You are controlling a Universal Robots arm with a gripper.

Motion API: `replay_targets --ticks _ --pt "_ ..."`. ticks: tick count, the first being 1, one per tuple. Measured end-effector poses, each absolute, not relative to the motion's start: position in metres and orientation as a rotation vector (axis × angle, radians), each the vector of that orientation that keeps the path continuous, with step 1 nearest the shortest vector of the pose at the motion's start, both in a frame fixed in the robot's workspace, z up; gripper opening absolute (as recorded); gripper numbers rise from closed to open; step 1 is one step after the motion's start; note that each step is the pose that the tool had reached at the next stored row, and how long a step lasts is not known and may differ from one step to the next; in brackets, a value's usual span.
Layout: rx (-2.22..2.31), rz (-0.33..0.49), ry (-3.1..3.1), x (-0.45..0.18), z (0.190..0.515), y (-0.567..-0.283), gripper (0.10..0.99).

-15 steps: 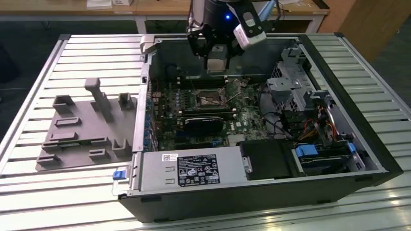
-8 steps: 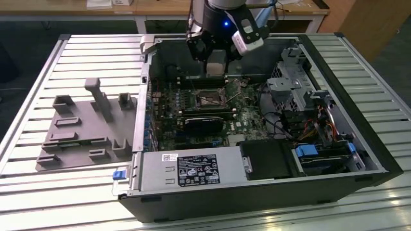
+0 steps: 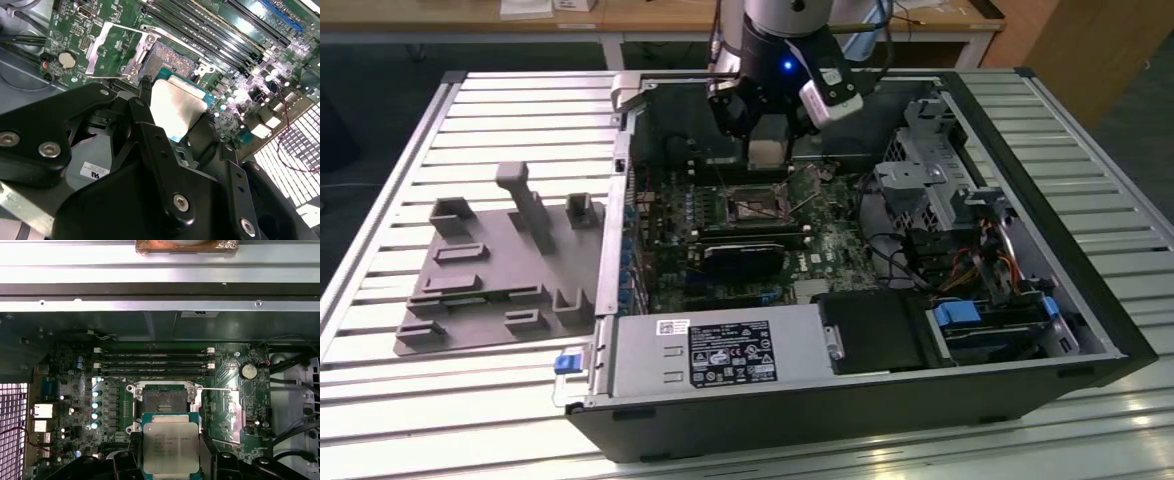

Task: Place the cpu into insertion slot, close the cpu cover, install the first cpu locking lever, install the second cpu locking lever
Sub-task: 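Place the cpu into insertion slot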

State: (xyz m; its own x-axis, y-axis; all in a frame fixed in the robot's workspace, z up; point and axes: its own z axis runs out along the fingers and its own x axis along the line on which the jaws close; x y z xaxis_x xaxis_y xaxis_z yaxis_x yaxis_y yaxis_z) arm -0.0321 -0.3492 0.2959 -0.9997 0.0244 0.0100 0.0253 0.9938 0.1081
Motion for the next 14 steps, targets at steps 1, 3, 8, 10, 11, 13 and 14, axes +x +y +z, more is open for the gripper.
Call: replay_targets --ticks 1,3,8,10,11,13,14 --pt "-0.039 -0.17 -3.128 -0.0321 0.2944 -0.3492 0.537" --pt "-0.039 -0.169 -3.128 -0.0321 0.2922 -0.3492 0.537" --pt "-0.099 -0.169 -3.129 -0.0321 0.29 -0.3492 0.537" --pt "-0.152 -0.169 -3.129 -0.0321 0.2892 -0.3492 0.537" --pt "-0.179 -0.169 -3.128 -0.0321 0.2888 -0.3492 0.537" --pt "-0.236 -0.169 -3.126 -0.0321 0.288 -0.3492 0.537" --pt "-0.264 -0.169 -3.125 -0.0321 0.2875 -0.3492 0.537"
